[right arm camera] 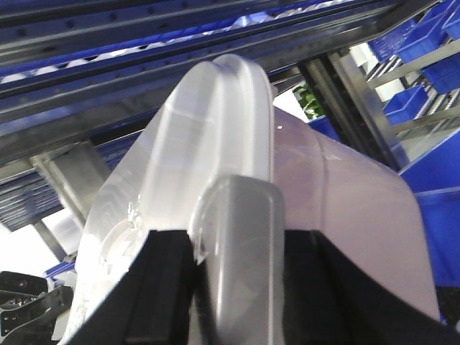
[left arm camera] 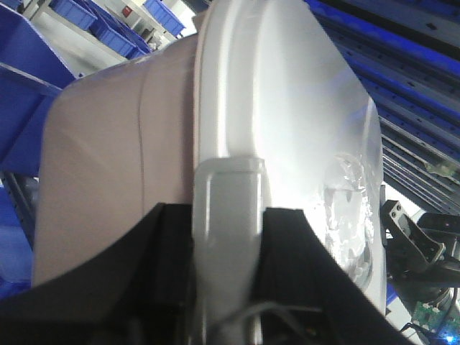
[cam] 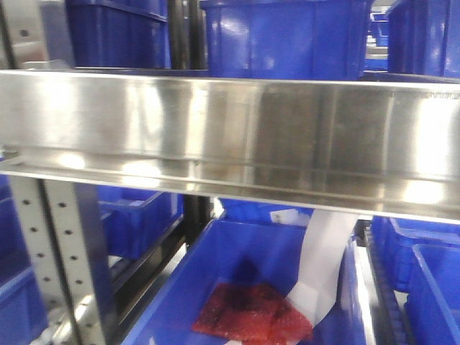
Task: Grab white bin and place on right shelf
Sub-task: 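Raise the bin above the shelf and lower it onto the rollers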
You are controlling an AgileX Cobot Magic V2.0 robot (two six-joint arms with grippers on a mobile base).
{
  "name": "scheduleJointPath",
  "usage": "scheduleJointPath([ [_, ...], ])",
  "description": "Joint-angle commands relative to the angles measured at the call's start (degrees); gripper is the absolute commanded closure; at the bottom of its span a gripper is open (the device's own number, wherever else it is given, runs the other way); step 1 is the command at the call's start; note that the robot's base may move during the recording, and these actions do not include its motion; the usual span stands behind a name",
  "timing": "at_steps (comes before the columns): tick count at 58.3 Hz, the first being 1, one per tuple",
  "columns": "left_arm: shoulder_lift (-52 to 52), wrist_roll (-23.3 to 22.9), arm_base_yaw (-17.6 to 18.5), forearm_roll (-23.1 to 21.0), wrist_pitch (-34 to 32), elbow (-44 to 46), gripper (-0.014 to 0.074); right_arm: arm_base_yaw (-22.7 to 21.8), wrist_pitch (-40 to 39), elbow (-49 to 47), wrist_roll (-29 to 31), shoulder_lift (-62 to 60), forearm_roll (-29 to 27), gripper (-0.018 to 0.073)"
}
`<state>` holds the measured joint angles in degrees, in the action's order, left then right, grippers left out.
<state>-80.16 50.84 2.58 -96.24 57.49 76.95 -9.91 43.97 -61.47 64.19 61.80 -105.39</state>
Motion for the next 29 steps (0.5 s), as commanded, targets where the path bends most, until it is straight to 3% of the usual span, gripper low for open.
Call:
scheduleJointPath([
  [1,2.38,1.84,3.21,-3.02,18.52,2.29,0.0714,2.02,12.71,-2.18,1.27,-1.35,-4.6,0.0499],
  [29,2.38,1.84,3.21,-3.02,18.52,2.29,0.0714,2.02,12.71,-2.18,1.27,-1.35,-4.6,0.0499],
])
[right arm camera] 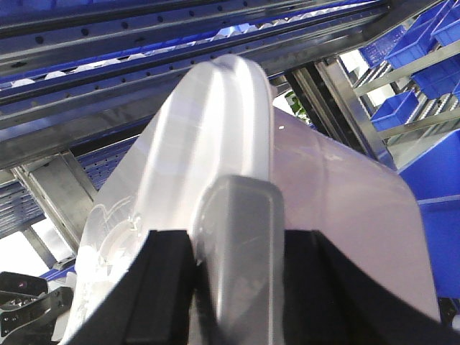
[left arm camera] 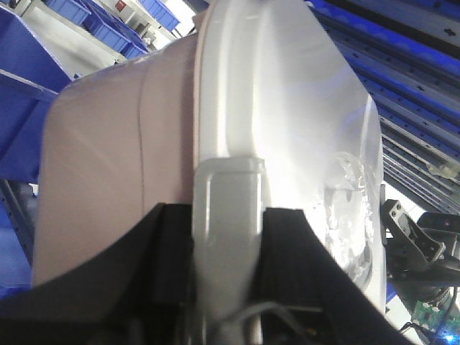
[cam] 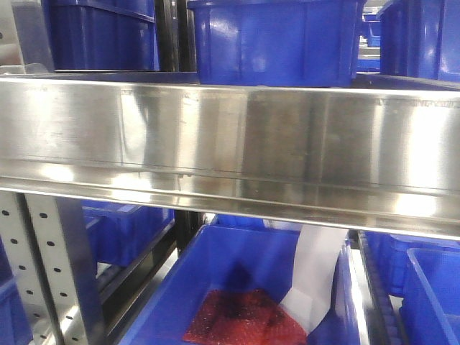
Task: Grab white bin and place on right shelf
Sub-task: 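Raise the bin above the shelf and lower it onto the rollers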
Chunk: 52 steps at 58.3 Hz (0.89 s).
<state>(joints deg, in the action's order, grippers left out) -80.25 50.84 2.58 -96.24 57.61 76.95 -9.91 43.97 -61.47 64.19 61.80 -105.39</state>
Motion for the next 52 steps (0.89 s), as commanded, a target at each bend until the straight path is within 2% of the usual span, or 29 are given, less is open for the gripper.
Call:
scheduleJointPath([
  [1,2.47,1.84,3.21,-3.02,18.4,2.29,0.0714,2.02,12.71,-2.18,1.27,-1.35,-4.6,0.0499],
  [34,2.47,1.84,3.21,-3.02,18.4,2.29,0.0714,2.02,12.71,-2.18,1.27,-1.35,-4.6,0.0499],
  [52,2.47,1.84,3.21,-3.13,18.4,2.29,0.0714,2.02,10.18,-2.18,1.27,-1.35,-4.6,0.0499],
])
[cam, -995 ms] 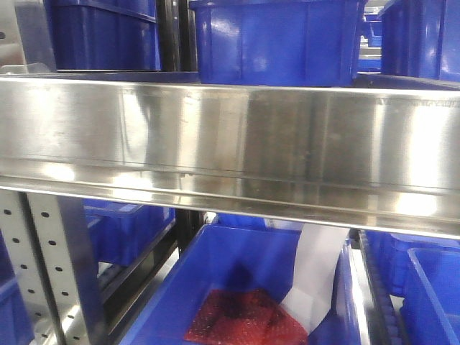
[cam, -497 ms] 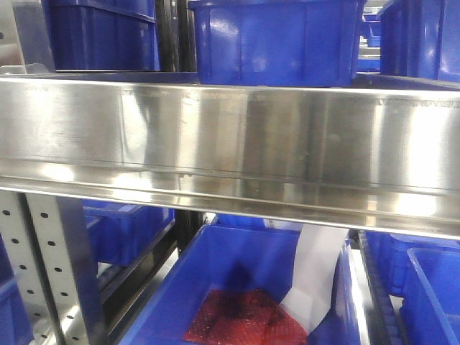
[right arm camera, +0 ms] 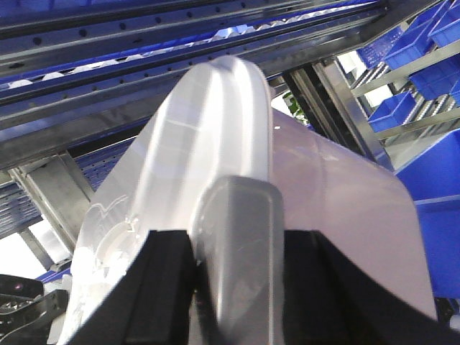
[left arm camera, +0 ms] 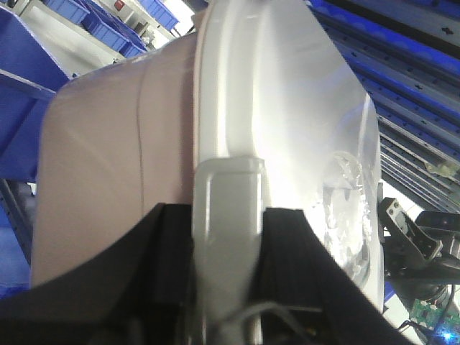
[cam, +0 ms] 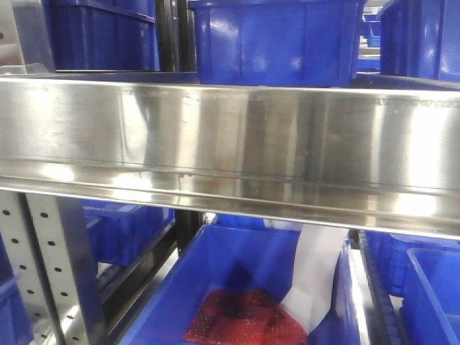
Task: Grab white bin and place on right shelf
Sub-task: 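Raise the bin above the shelf and lower it onto the rollers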
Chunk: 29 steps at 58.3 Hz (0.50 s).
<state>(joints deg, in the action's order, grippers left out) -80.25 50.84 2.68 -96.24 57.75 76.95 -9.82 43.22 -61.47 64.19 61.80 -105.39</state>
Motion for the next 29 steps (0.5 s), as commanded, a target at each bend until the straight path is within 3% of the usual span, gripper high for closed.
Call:
scheduleJointPath([
  [1,2.47,1.84,3.11,-3.13,18.26,2.29,0.0714,1.93,10.93,-2.18,1.27,-1.35,-4.6,0.0499],
  [11,2.47,1.84,3.11,-3.76,16.95,2.29,0.0714,1.93,10.73,-2.18,1.27,-1.35,-4.6,0.0499],
  [17,2.36,1.84,3.11,-0.2,14.53,2.29,0.0714,1.93,11.69,-2.18,1.22,-1.04,-3.87,0.0499],
  [29,0.77,1.84,3.11,6.21,10.49,2.29,0.0714,1.93,11.73,-2.06,-0.17,1.15,3.84,0.0499],
])
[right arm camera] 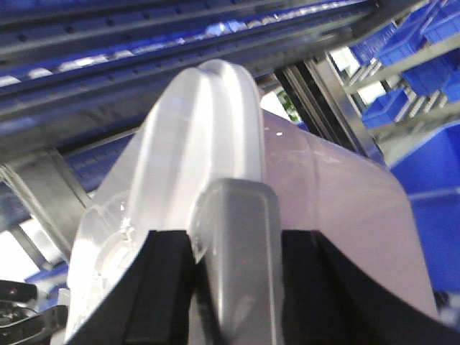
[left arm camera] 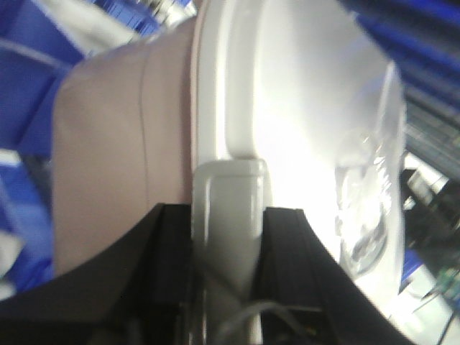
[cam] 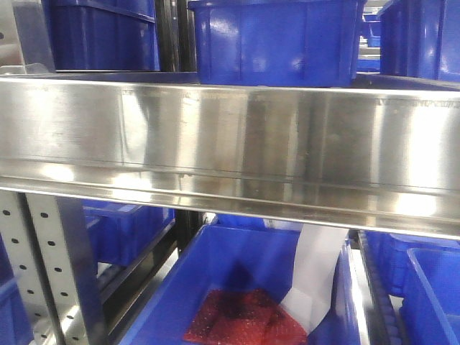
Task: Grab white bin and place on right shelf
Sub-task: 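Raise the bin above the shelf and lower it onto the rollers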
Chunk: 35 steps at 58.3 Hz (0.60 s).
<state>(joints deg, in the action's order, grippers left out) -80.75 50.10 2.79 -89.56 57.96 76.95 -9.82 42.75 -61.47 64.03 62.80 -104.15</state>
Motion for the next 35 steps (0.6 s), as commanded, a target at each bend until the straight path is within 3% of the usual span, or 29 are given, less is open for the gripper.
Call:
scheduleJointPath([
  [1,1.05,2.57,2.99,-0.35,10.28,2.29,0.0714,1.93,12.27,-2.07,-0.51,0.37,3.1,0.0499],
  [8,-1.21,2.57,3.24,-0.03,10.55,2.29,0.0714,1.93,13.15,-1.54,-2.28,2.73,6.04,0.0499],
  [21,-5.14,2.57,5.15,3.04,10.05,2.29,0.0714,1.93,14.93,2.76,-2.28,7.55,6.15,0.0499],
  [35,-6.72,2.57,5.69,3.13,8.63,2.29,0.071,1.93,17.01,3.65,-2.28,11.03,6.21,0.0499],
])
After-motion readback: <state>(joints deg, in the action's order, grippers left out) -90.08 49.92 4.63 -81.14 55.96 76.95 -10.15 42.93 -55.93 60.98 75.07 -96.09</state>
